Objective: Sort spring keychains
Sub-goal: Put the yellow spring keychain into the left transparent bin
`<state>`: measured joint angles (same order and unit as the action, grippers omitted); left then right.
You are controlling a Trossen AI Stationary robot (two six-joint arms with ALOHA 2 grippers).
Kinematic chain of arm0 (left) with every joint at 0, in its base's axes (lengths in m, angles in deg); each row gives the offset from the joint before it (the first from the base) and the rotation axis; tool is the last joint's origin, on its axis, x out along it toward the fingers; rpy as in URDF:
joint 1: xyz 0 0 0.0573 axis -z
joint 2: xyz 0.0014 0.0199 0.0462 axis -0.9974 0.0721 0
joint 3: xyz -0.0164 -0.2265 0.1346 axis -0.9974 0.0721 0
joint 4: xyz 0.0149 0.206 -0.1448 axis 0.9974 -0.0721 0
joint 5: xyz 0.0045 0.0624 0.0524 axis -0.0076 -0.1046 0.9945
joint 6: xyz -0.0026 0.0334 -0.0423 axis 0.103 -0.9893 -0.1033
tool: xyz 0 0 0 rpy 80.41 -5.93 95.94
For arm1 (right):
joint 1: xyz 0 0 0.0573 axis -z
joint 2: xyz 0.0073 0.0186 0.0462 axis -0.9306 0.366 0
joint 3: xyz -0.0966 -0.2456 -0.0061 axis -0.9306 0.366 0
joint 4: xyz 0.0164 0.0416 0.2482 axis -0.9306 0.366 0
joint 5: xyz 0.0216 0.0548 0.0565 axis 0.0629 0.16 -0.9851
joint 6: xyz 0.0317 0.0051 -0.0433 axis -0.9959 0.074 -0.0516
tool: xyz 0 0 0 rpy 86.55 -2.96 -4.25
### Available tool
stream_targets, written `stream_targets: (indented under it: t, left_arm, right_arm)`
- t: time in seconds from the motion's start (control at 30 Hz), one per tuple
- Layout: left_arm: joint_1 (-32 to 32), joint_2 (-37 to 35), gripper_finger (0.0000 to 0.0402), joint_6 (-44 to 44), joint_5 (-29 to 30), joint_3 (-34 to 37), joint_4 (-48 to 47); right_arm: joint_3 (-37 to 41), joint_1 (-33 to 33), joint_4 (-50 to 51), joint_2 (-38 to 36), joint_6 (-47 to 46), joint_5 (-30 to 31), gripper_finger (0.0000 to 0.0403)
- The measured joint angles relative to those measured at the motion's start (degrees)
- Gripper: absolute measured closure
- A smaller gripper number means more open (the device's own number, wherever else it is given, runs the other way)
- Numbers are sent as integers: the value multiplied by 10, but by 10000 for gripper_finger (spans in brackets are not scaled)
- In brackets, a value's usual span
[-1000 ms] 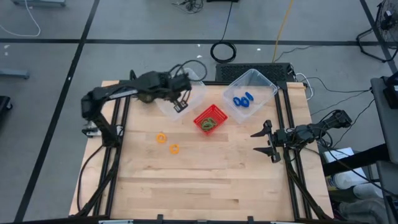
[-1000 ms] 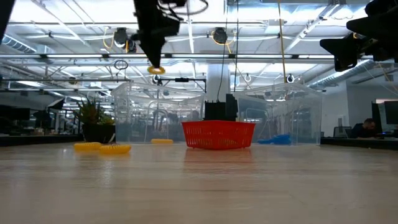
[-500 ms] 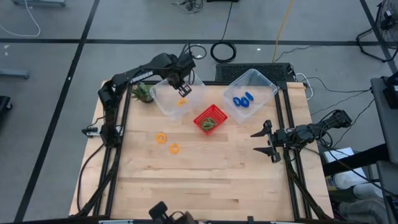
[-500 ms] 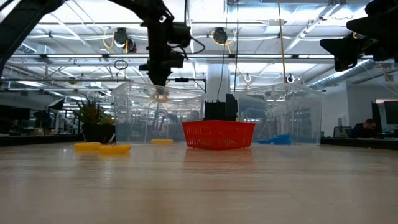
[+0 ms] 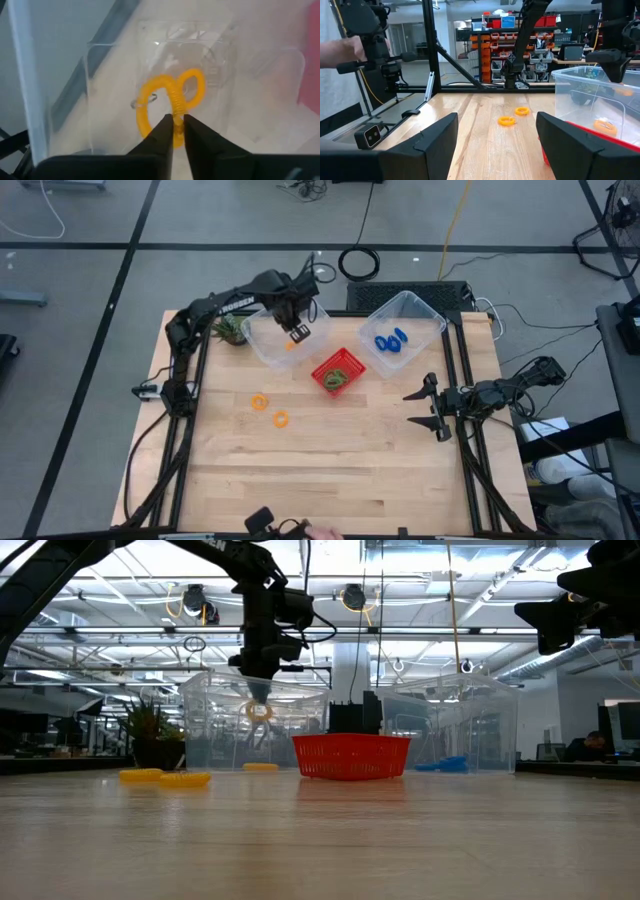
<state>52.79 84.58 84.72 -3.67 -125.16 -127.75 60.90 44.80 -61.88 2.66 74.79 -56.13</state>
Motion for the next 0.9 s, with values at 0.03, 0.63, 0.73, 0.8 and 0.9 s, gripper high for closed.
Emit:
stream_targets:
  t: [0.03, 0.63, 0.73, 0.8, 0.9]
  left_arm:
    - [3, 0, 347, -2, 0, 0, -3]
    - [57, 0, 37, -9, 3, 0, -40]
    - [88, -1, 15, 18, 14, 0, -63]
    - [109, -9, 8, 42, 32, 1, -80]
    - [147, -27, 5, 61, 72, 3, -82]
  right_arm:
    - [0, 0, 0, 0, 0, 0, 147]
    - [0, 0, 0, 0, 0, 0, 147]
    - [0, 0, 0, 0, 0, 0, 147]
    - [0, 0, 0, 0, 0, 0, 147]
    - [0, 0, 0, 0, 0, 0, 147]
